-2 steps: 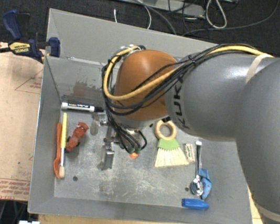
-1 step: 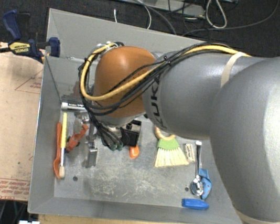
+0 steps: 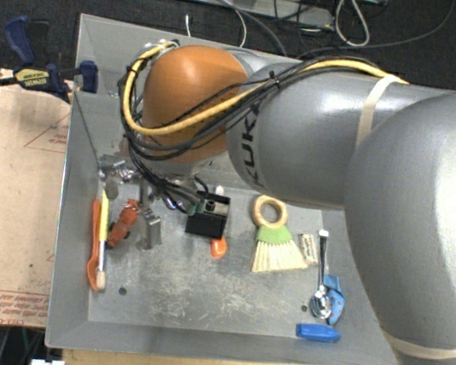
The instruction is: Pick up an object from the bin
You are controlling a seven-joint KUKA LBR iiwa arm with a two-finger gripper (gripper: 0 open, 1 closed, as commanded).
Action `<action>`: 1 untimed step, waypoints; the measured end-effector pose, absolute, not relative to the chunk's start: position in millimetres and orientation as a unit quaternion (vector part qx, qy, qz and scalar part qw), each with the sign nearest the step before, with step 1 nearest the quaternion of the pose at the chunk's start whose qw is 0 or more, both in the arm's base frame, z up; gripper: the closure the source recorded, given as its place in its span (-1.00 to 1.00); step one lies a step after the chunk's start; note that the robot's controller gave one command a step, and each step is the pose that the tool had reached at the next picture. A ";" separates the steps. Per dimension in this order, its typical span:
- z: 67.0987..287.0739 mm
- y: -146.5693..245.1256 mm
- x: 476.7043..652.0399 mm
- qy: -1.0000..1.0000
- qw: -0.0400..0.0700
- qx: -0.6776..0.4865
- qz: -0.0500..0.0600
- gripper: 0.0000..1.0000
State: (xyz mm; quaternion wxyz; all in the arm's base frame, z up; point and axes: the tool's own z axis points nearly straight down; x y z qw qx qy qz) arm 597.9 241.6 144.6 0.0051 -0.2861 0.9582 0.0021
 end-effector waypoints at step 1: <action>65.4 229.3 594.5 0.950 -0.001 -0.312 0.002 -1.00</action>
Offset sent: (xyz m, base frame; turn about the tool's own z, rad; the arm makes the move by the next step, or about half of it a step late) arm -0.0022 0.0014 -0.0746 -0.5234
